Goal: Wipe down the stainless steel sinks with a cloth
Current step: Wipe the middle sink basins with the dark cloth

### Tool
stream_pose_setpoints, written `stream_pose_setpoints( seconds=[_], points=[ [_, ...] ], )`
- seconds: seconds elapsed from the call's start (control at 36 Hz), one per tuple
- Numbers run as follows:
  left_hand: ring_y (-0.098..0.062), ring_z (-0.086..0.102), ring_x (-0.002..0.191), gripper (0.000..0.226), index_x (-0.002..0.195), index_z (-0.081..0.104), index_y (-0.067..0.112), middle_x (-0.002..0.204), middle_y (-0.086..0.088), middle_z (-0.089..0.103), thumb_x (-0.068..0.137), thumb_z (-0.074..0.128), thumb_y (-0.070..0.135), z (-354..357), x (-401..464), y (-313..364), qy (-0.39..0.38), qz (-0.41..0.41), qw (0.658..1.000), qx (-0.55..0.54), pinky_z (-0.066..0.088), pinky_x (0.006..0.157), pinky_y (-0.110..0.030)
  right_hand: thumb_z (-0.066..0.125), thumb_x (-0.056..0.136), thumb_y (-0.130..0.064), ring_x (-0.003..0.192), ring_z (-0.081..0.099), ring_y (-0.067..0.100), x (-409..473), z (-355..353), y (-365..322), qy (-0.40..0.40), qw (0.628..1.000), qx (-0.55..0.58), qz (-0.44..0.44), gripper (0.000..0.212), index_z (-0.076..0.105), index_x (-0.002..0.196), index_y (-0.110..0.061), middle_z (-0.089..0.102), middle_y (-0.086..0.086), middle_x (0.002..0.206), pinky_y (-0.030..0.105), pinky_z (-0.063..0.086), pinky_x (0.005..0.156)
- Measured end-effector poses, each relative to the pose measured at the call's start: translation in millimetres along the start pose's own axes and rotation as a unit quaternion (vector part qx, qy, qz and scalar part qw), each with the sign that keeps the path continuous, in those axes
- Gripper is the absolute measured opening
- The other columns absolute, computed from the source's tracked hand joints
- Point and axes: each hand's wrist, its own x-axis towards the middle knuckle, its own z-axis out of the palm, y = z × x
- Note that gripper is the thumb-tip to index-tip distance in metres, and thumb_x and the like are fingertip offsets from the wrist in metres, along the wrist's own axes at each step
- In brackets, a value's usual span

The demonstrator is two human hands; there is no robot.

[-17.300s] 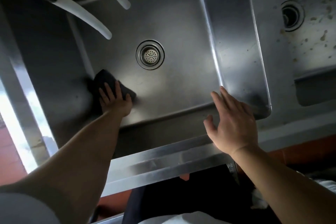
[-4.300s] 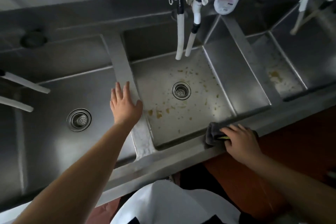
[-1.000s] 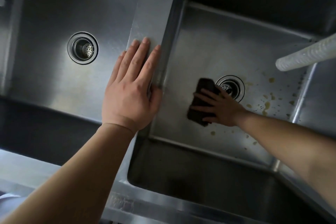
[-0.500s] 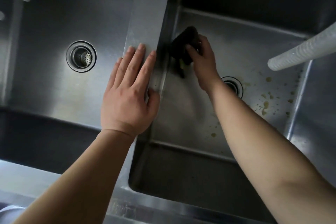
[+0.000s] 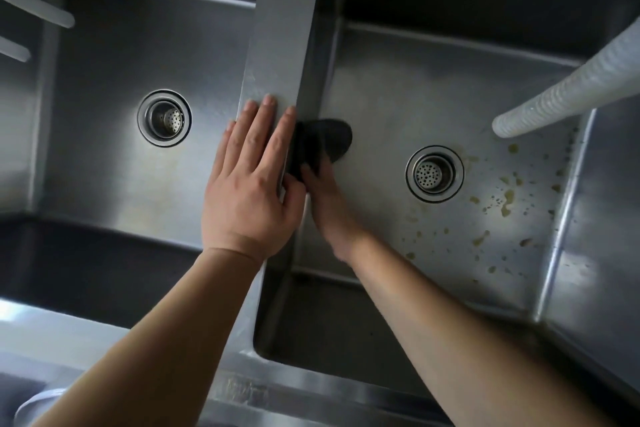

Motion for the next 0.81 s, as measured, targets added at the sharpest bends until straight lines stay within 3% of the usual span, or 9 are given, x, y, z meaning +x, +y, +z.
stream_pose_setpoints(
  seconds=[0.11,0.19,0.25,0.33,0.39,0.47,0.56,0.72,0.81],
  points=[
    [-0.03,0.021,0.152,0.077,0.153,0.037,0.011,0.161,-0.012,0.03,0.08,0.059,0.016,0,0,1,0.001,-0.004,1.0,0.002,0.017,0.125,-0.044,0.046,0.101,-0.049,0.13,0.044,-0.012,-37,-10,19,-0.053,0.998,0.012,0.039,0.046,0.038,0.147,-0.046,0.05,-0.022,0.145,0.027,0.035,0.111],
    [-0.03,0.022,0.152,0.076,0.153,0.037,0.011,0.161,-0.012,0.031,0.08,0.059,0.016,0,0,1,0.002,-0.002,1.0,0.002,0.017,0.125,-0.044,0.052,0.088,-0.063,0.122,0.052,-0.01,-18,-14,-2,-0.011,0.998,0.043,0.033,0.04,0.055,0.127,-0.055,0.062,-0.027,0.128,0.025,0.039,0.104],
    [-0.031,0.023,0.151,0.074,0.153,0.038,0.01,0.161,-0.013,0.031,0.081,0.057,0.017,0,0,1,0.002,0.001,1.0,0.0,0.018,0.124,-0.045,0.055,0.094,-0.053,0.125,0.055,0.004,7,-15,-12,0.03,0.997,0.065,0.017,0.049,0.051,0.138,-0.032,0.061,-0.007,0.135,0.033,0.042,0.108],
    [-0.032,0.023,0.151,0.074,0.152,0.038,0.009,0.16,-0.013,0.031,0.081,0.057,0.017,1,-1,0,0.003,0.001,1.0,0.001,0.017,0.124,-0.045,0.054,0.101,-0.034,0.103,0.063,0.01,39,-14,-31,0.069,0.995,0.07,0.004,0.029,0.055,0.124,-0.016,0.066,0.002,0.117,0.029,0.049,0.088],
    [-0.031,0.022,0.151,0.074,0.153,0.037,0.009,0.161,-0.013,0.031,0.082,0.055,0.019,1,-1,0,0.001,0.002,1.0,0.005,0.016,0.125,-0.044,0.055,0.101,-0.026,0.105,0.063,0.014,53,-12,-39,0.079,0.995,0.061,-0.002,0.024,0.055,0.123,-0.017,0.065,0.003,0.116,0.031,0.051,0.091],
    [-0.031,0.022,0.151,0.073,0.153,0.037,0.01,0.161,-0.013,0.031,0.083,0.054,0.022,1,0,-1,0.0,0.001,1.0,0.006,0.017,0.124,-0.044,0.052,0.1,-0.019,0.124,0.058,0.021,58,-8,-41,0.056,0.997,0.049,0.018,0.048,0.041,0.147,-0.021,0.057,0.009,0.139,0.039,0.047,0.107],
    [-0.03,0.022,0.151,0.069,0.153,0.037,0.011,0.161,-0.013,0.031,0.088,0.051,0.028,1,-1,-1,0.003,0.002,1.0,0.006,0.018,0.124,-0.044,0.05,0.096,-0.007,0.124,0.058,0.023,46,-5,-36,0.073,0.996,0.045,0.025,0.06,0.037,0.152,-0.025,0.057,0.009,0.14,0.045,0.048,0.107],
    [-0.03,0.022,0.152,0.076,0.153,0.037,0.011,0.161,-0.012,0.03,0.081,0.057,0.02,2,-1,-1,-0.001,-0.002,1.0,0.011,0.019,0.124,-0.046,0.054,0.087,0.008,0.112,0.065,0.006,2,0,-21,0.091,0.995,0.035,0.0,0.064,0.053,0.144,-0.021,0.064,0.007,0.133,0.023,0.056,0.09],
    [-0.03,0.021,0.152,0.077,0.154,0.036,0.011,0.162,-0.012,0.03,0.08,0.058,0.019,1,-1,-1,-0.004,-0.002,1.0,0.014,0.017,0.124,-0.045,0.06,0.085,0.004,0.116,0.063,0.007,-33,-2,-5,0.039,0.999,0.007,0.0,0.06,0.061,0.137,-0.027,0.067,-0.001,0.129,0.028,0.053,0.099]
  ],
)
